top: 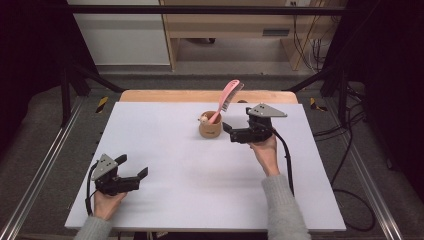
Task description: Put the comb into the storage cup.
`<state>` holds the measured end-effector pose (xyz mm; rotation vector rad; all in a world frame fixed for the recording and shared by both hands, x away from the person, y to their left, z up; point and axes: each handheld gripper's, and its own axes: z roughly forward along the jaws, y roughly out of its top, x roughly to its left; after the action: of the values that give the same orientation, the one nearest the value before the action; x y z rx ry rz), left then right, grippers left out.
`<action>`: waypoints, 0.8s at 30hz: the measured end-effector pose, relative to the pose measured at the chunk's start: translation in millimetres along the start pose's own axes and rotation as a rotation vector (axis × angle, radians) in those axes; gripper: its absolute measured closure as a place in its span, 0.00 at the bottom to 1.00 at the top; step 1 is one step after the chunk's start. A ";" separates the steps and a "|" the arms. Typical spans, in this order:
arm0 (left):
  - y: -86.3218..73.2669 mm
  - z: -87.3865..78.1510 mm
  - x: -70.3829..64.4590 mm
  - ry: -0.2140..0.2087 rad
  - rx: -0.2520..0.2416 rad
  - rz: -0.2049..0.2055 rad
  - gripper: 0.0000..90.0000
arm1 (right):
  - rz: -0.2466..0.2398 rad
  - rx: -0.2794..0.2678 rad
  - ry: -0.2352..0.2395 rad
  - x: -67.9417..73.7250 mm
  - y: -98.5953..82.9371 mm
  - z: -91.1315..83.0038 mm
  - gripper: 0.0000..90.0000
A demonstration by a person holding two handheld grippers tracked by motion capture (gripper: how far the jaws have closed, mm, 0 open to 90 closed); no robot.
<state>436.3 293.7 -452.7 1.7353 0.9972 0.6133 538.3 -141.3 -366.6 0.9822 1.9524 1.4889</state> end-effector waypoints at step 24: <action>0.0 0.1 -0.6 -0.004 -0.002 -0.002 0.05 | -0.003 0.004 0.063 -4.4 -41.7 -41.1 0.00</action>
<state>436.0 293.1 -452.7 1.7327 0.9946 0.6089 500.1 -175.7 -395.1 0.9440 2.0009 1.5317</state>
